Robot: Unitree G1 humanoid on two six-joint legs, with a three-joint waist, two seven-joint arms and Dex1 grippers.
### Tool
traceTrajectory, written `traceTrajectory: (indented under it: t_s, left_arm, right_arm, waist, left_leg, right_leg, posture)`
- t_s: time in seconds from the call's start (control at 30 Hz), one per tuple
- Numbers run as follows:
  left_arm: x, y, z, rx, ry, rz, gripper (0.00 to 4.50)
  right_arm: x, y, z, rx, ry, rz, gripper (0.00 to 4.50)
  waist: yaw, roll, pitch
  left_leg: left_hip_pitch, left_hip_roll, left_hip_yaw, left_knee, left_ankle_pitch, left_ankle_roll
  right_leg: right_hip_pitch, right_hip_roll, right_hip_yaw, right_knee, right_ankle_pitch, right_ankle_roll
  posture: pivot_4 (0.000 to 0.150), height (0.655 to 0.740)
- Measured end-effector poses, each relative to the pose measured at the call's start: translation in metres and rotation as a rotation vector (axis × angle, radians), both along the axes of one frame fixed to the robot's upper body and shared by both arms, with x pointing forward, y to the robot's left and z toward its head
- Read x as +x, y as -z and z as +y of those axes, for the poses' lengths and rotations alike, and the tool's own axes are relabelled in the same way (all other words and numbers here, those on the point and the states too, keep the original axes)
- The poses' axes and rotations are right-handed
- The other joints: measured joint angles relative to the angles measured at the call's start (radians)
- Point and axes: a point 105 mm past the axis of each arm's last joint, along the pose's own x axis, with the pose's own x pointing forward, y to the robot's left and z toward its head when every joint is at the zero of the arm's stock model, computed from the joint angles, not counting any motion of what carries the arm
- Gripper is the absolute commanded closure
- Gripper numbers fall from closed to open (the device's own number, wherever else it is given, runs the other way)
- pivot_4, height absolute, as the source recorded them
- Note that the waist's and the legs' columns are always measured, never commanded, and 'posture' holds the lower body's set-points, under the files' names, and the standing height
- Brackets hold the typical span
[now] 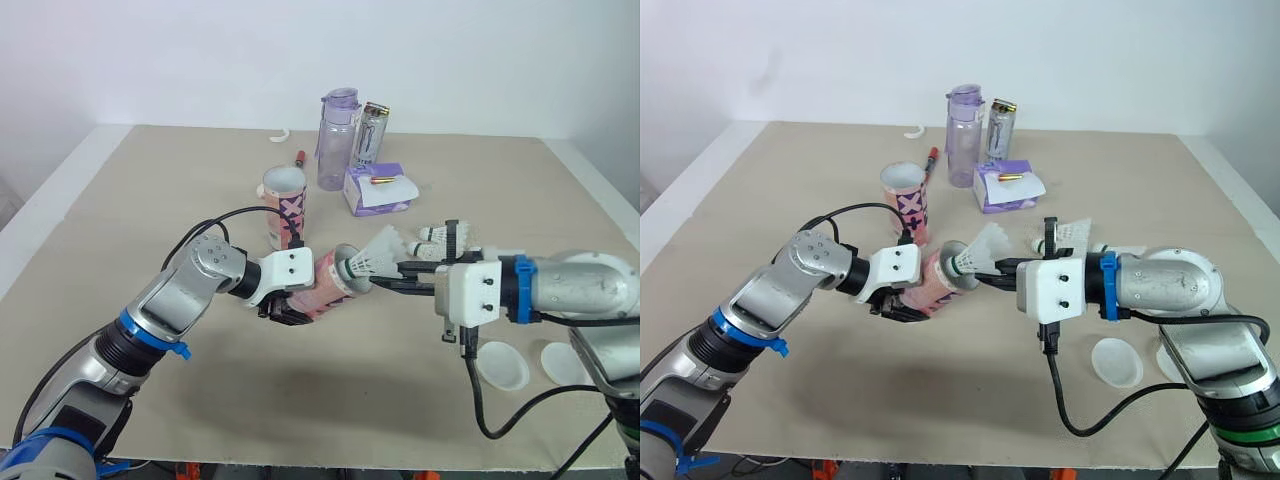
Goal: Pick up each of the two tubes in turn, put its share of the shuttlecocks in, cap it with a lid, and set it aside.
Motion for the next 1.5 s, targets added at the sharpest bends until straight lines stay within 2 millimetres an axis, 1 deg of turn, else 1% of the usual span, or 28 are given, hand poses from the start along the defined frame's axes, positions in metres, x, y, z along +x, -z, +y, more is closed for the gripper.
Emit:
traceTrajectory:
  t_s: [0.03, 0.07, 0.1, 0.13, 0.17, 0.2, 0.27, 0.3, 0.33, 0.37, 0.4, 0.43, 0.5, 0.57, 0.6, 0.63, 0.67, 0.77, 0.87, 0.9, 0.93, 1.1, 1.23, 1.37, 1.43, 1.5]
  left_arm:
    - [0.0, 0.0, 0.0, 0.0, -0.001, 0.0, 1.5]
    - [0.0, 0.0, 0.0, 0.0, -0.003, 0.0, 1.5]
    - [0.0, 0.0, 0.0, -0.001, -0.003, 0.0, 1.5]
    - [0.0, 0.0, 0.0, -0.001, -0.003, 0.0, 1.5]
    - [0.0, 0.0, 0.0, 0.0, -0.003, 0.0, 1.5]
    - [0.0, 0.0, 0.0, -0.001, -0.003, 0.0, 1.5]
    - [0.0, 0.0, 0.0, -0.001, -0.003, 0.0, 1.5]
    - [0.0, 0.0, -0.001, -0.001, 0.0, 0.0, 1.5]
    - [0.0, 0.0, -0.001, -0.001, 0.0, -0.001, 1.5]
    - [0.0, 0.0, -0.001, -0.001, 0.001, -0.002, 1.5]
    - [-0.002, 0.001, -0.003, -0.002, 0.013, 0.0, 1.5]
    - [-0.002, 0.001, -0.003, -0.004, 0.012, 0.001, 1.5]
    - [-0.002, 0.001, -0.003, -0.001, 0.016, 0.003, 1.5]
    - [-0.001, 0.001, -0.002, 0.001, 0.014, 0.003, 1.5]
    - [-0.001, 0.001, -0.002, 0.002, 0.016, 0.001, 1.5]
    - [-0.001, 0.001, -0.002, 0.002, 0.015, 0.001, 1.5]
    - [-0.001, 0.001, -0.002, 0.002, 0.018, -0.002, 1.5]
    - [0.0, 0.002, -0.001, 0.005, 0.014, -0.001, 1.5]
    - [0.001, 0.003, 0.0, 0.008, 0.009, 0.001, 1.5]
    - [0.002, 0.003, 0.0, 0.008, 0.009, 0.0, 1.5]
    - [0.002, 0.003, 0.0, 0.008, 0.009, 0.0, 1.5]
    - [0.001, 0.003, -0.001, 0.009, 0.013, 0.001, 1.5]
    - [0.001, 0.003, -0.001, 0.009, 0.012, -0.001, 1.5]
    - [0.0, 0.003, -0.001, 0.01, 0.012, -0.001, 1.5]
    - [0.0, 0.003, -0.001, 0.011, 0.011, -0.002, 1.5]
    - [-0.001, 0.003, -0.001, 0.01, 0.012, -0.003, 1.5]
  right_arm:
    - [0.0, 0.0, 0.001, -0.003, -0.006, 0.0, 3.24]
    - [0.0, -0.003, 0.003, 0.001, -0.014, -0.006, 3.06]
    - [0.0, -0.003, 0.003, 0.001, -0.013, -0.005, 2.55]
    - [0.0, -0.003, 0.003, 0.003, -0.013, 0.002, 2.21]
    - [0.0, -0.003, 0.003, 0.006, -0.011, 0.01, 1.98]
    - [-0.001, -0.003, 0.004, 0.015, -0.011, 0.021, 1.39]
    - [-0.001, -0.003, 0.004, 0.021, -0.013, 0.025, 1.39]
    - [-0.003, -0.01, 0.003, 0.146, 0.024, 0.088, 0.66]
    - [-0.002, -0.011, 0.001, 0.169, 0.037, 0.1, 0.46]
    - [-0.001, -0.013, -0.002, 0.197, 0.063, 0.118, 0.08]
    - [-0.001, -0.015, -0.02, 0.319, 0.173, 0.186, 0.08]
    - [0.001, -0.014, -0.025, 0.336, 0.198, 0.198, 0.08]
    - [0.003, -0.009, -0.052, 0.457, 0.348, 0.281, 0.08]
    - [0.005, -0.006, -0.071, 0.559, 0.451, 0.317, 0.08]
    - [0.005, 0.0, -0.091, 0.645, 0.544, 0.345, 0.08]
    - [0.006, 0.004, -0.097, 0.664, 0.575, 0.358, 0.08]
    - [0.005, 0.015, -0.114, 0.715, 0.669, 0.402, 0.08]
    - [0.002, 0.038, -0.141, 0.784, 0.824, 0.471, 0.08]
    - [0.002, 0.046, -0.159, 0.833, 0.909, 0.479, 0.08]
    - [0.002, 0.054, -0.166, 0.847, 0.951, 0.494, 0.08]
    - [0.002, 0.055, -0.167, 0.849, 0.958, 0.496, 0.08]
    - [-0.001, 0.084, -0.185, 0.855, 1.057, 0.566, 0.08]
    - [0.003, 0.098, -0.185, 0.869, 1.071, 0.615, 0.08]
    - [0.005, 0.1, -0.186, 0.875, 1.074, 0.623, 0.08]
    - [0.007, 0.104, -0.181, 0.862, 1.058, 0.641, 0.08]
    - [0.008, 0.106, -0.181, 0.863, 1.056, 0.654, 0.08]
  waist:
    - [0.0, 0.0, 0.0]
    - [0.0, 0.0, 0.0]
    - [0.0, 0.0, 0.0]
    - [0.0, 0.0, 0.0]
    - [0.0, 0.0, 0.0]
    - [0.0, 0.0, 0.0]
    - [0.0, 0.0, 0.0]
    - [0.002, -0.001, 0.0]
    - [0.003, -0.001, 0.0]
    - [0.003, -0.001, 0.0]
    - [0.009, -0.003, -0.001]
    - [0.011, -0.003, -0.001]
    - [0.014, -0.003, -0.001]
    - [0.013, -0.003, -0.001]
    - [0.013, -0.003, -0.001]
    - [0.013, -0.003, -0.001]
    - [0.013, -0.003, -0.001]
    - [0.01, -0.001, -0.002]
    - [0.009, 0.001, -0.003]
    - [0.009, 0.0, -0.003]
    - [0.009, 0.001, -0.003]
    - [0.009, 0.001, -0.003]
    - [0.009, 0.002, -0.003]
    - [0.009, 0.002, -0.003]
    - [0.009, 0.002, -0.003]
    - [0.009, 0.002, -0.003]
  left_leg:
    - [0.0, 0.0, 0.0, 0.0, 0.0, 0.0]
    - [0.0, 0.0, 0.0, 0.0, 0.0, 0.0]
    - [0.0, 0.0, 0.0, 0.0, 0.0, 0.0]
    - [0.0, 0.0, 0.0, 0.0, 0.0, 0.0]
    - [0.0, 0.0, 0.0, 0.0, 0.0, 0.0]
    - [0.0, 0.0, 0.0, 0.0, 0.0, 0.0]
    - [0.0, 0.0, 0.0, 0.0, 0.0, 0.0]
    - [0.0, 0.0, -0.001, 0.0, 0.0, 0.0]
    - [0.0, 0.0, -0.001, 0.0, 0.0, 0.0]
    - [0.0, 0.0, 0.0, 0.0, 0.0, 0.0]
    - [0.0, 0.0, -0.002, 0.0, 0.0, 0.0]
    - [0.0, 0.0, -0.002, 0.0, 0.0, 0.0]
    - [0.0, -0.001, -0.002, 0.0, 0.0, 0.0]
    - [0.0, -0.001, -0.001, 0.001, 0.0, 0.0]
    - [0.0, -0.001, -0.002, 0.001, 0.0, 0.0]
    - [0.001, -0.001, -0.002, 0.001, 0.0, 0.0]
    - [0.001, -0.001, -0.001, 0.001, 0.0, 0.0]
    - [0.002, -0.001, 0.0, 0.001, 0.0, 0.0]
    - [0.004, -0.001, 0.001, 0.001, 0.0, 0.0]
    - [0.004, -0.001, 0.0, 0.001, 0.0, 0.0]
    - [0.004, -0.001, 0.0, 0.001, 0.0, 0.0]
    - [0.004, -0.001, 0.001, 0.001, 0.0, 0.0]
    - [0.004, -0.002, 0.001, 0.001, 0.0, 0.0]
    - [0.004, -0.002, 0.001, 0.001, 0.0, 0.0]
    - [0.004, -0.001, 0.0, 0.0, 0.0, 0.0]
    - [0.004, -0.002, 0.0, 0.0, 0.0, 0.0]
  right_leg:
    - [0.0, 0.0, 0.0, 0.0, 0.0, 0.0]
    - [0.0, 0.0, 0.0, 0.0, 0.0, 0.0]
    - [0.0, 0.0, 0.0, 0.0, 0.0, 0.0]
    - [0.0, 0.0, 0.0, 0.0, 0.0, 0.0]
    - [0.0, 0.0, 0.0, 0.0, 0.0, 0.0]
    - [0.0, 0.0, 0.0, 0.0, 0.0, 0.0]
    - [0.0, 0.0, 0.0, 0.0, 0.0, 0.0]
    - [0.0, 0.0, -0.001, 0.001, 0.0, 0.0]
    - [0.0, 0.0, -0.001, 0.001, 0.0, -0.001]
    - [0.0, 0.0, 0.0, 0.001, 0.0, -0.001]
    - [0.001, -0.001, -0.002, 0.001, 0.0, -0.002]
    - [0.001, -0.001, -0.003, 0.001, 0.0, -0.002]
    - [0.001, -0.001, -0.002, 0.001, 0.0, -0.003]
    - [0.001, -0.001, -0.001, 0.002, 0.001, -0.002]
    - [0.001, -0.001, -0.002, 0.002, 0.0, -0.001]
    - [0.002, -0.001, -0.002, 0.002, 0.0, -0.001]
    - [0.002, -0.001, -0.002, 0.002, 0.0, -0.001]
    - [0.002, -0.001, 0.001, 0.002, -0.002, -0.003]
    - [0.002, -0.001, 0.003, 0.002, -0.001, -0.003]
    - [0.002, 0.0, 0.002, 0.002, -0.001, -0.003]
    - [0.002, 0.0, 0.002, 0.002, -0.001, -0.003]
    - [0.003, 0.0, 0.003, 0.002, -0.002, -0.003]
    - [0.003, -0.001, 0.003, 0.002, -0.001, -0.003]
    - [0.003, 0.0, 0.003, 0.002, -0.002, -0.003]
    - [0.003, 0.0, 0.003, 0.002, -0.002, -0.003]
    - [0.002, 0.0, 0.003, 0.002, -0.002, -0.002]
  posture:
    - [0.15, 0.74]
    - [0.15, 0.74]
    - [0.15, 0.74]
    - [0.15, 0.74]
    - [0.15, 0.74]
    - [0.15, 0.74]
    - [0.15, 0.74]
    - [0.15, 0.74]
    - [0.15, 0.74]
    - [0.15, 0.74]
    - [0.15, 0.74]
    - [0.15, 0.74]
    - [0.15, 0.74]
    - [0.15, 0.74]
    - [0.15, 0.74]
    - [0.15, 0.74]
    - [0.15, 0.74]
    - [0.15, 0.74]
    - [0.15, 0.74]
    - [0.15, 0.74]
    - [0.15, 0.74]
    - [0.15, 0.74]
    - [0.15, 0.74]
    - [0.15, 0.74]
    - [0.15, 0.74]
    - [0.15, 0.74]
